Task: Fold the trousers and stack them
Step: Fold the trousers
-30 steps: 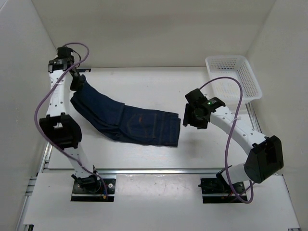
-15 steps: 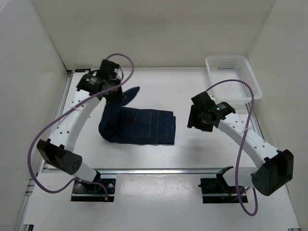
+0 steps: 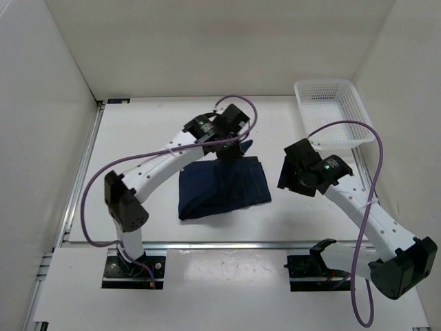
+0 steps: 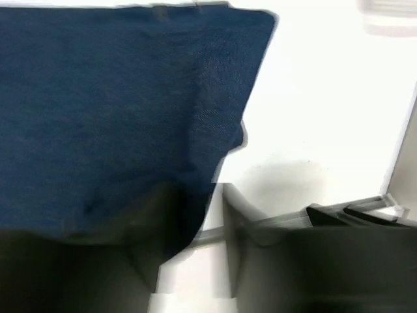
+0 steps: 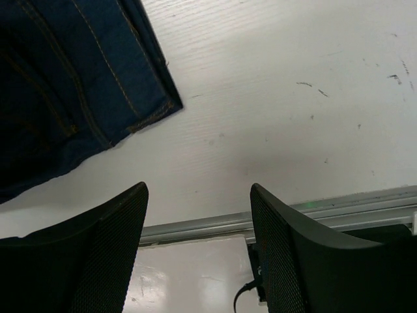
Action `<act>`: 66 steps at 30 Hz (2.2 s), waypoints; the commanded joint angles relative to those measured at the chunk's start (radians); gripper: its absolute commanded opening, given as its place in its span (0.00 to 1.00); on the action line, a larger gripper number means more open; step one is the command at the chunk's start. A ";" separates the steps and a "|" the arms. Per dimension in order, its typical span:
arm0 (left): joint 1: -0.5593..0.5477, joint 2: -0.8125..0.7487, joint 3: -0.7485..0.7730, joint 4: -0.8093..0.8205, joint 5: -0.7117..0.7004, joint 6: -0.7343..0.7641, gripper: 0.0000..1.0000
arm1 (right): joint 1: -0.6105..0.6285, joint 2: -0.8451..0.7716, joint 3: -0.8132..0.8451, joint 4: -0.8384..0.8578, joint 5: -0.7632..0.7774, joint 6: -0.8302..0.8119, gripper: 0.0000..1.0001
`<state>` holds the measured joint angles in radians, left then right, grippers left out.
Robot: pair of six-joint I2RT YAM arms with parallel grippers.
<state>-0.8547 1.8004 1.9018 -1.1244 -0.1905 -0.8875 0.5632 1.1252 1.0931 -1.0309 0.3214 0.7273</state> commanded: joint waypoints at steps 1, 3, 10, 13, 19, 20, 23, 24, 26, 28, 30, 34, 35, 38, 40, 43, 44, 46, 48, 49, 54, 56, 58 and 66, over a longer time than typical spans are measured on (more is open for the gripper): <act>-0.060 0.059 0.077 0.057 0.009 -0.125 0.57 | 0.003 -0.053 -0.015 -0.058 0.059 0.021 0.70; -0.069 0.169 0.133 0.046 0.121 -0.072 0.81 | -0.006 -0.067 -0.024 -0.067 0.059 0.021 0.70; -0.002 0.130 0.191 -0.071 0.034 -0.021 0.97 | -0.006 -0.096 -0.056 -0.017 -0.026 -0.054 0.70; 0.060 -0.002 0.093 -0.052 -0.012 0.002 0.92 | -0.006 -0.062 -0.056 0.093 -0.144 -0.118 0.71; 0.272 -0.229 -0.252 -0.040 0.000 0.036 0.81 | -0.025 0.155 -0.113 0.299 -0.349 -0.170 0.73; 0.301 -0.257 -0.324 -0.040 0.012 0.036 0.81 | -0.025 0.174 -0.113 0.324 -0.364 -0.181 0.71; 0.319 -0.334 -0.398 -0.017 0.022 0.045 0.81 | -0.049 0.249 -0.113 0.408 -0.404 -0.210 0.60; 0.319 -0.343 -0.399 -0.017 0.022 0.045 0.81 | -0.065 0.293 -0.113 0.423 -0.430 -0.229 0.58; 0.328 -0.352 -0.408 -0.026 0.013 0.045 0.81 | -0.077 0.340 -0.104 0.450 -0.430 -0.238 0.54; 0.329 -0.343 -0.399 -0.037 0.013 0.055 0.81 | -0.089 0.401 -0.079 0.463 -0.430 -0.264 0.54; 0.329 -0.334 -0.389 -0.051 0.000 0.064 0.81 | -0.109 0.444 -0.064 0.474 -0.421 -0.275 0.54; 0.329 -0.323 -0.380 -0.051 0.000 0.073 0.81 | -0.118 0.490 -0.052 0.485 -0.421 -0.275 0.55; 0.329 -0.314 -0.380 -0.051 0.000 0.073 0.81 | -0.118 0.502 -0.052 0.506 -0.430 -0.275 0.55; 0.329 -0.314 -0.391 -0.051 0.000 0.073 0.81 | -0.118 0.525 -0.041 0.516 -0.430 -0.293 0.48; 0.329 -0.314 -0.400 -0.051 0.000 0.073 0.81 | -0.118 0.525 -0.041 0.516 -0.430 -0.293 0.42; 0.329 -0.314 -0.400 -0.051 0.000 0.073 0.81 | -0.118 0.516 -0.041 0.516 -0.420 -0.302 0.31; 0.329 -0.305 -0.400 -0.051 0.000 0.073 0.81 | -0.118 0.516 -0.041 0.506 -0.420 -0.302 0.30; 0.329 -0.305 -0.400 -0.041 0.009 0.073 0.81 | -0.118 0.516 -0.032 0.497 -0.401 -0.302 0.21; 0.329 -0.296 -0.400 -0.041 0.010 0.073 0.81 | -0.118 0.498 -0.021 0.473 -0.361 -0.293 0.09; 0.329 -0.296 -0.400 -0.041 0.010 0.082 0.81 | -0.105 0.481 -0.007 0.463 -0.345 -0.293 0.07; 0.329 -0.286 -0.388 -0.052 0.010 0.091 0.81 | -0.083 0.430 0.094 0.346 -0.265 -0.304 0.02; 0.329 -0.286 -0.363 -0.061 -0.001 0.091 0.81 | -0.083 0.407 0.161 0.298 -0.265 -0.315 0.02; 0.329 -0.286 -0.342 -0.074 -0.001 0.091 0.81 | -0.083 0.407 0.214 0.272 -0.265 -0.338 0.02; 0.329 -0.296 -0.354 -0.074 -0.001 0.101 0.81 | -0.083 0.608 0.450 0.238 -0.237 -0.396 0.00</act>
<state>-0.5259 1.5284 1.5345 -1.1931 -0.1795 -0.7994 0.4801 1.6360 1.4822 -0.7647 0.0322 0.3759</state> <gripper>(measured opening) 0.815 0.008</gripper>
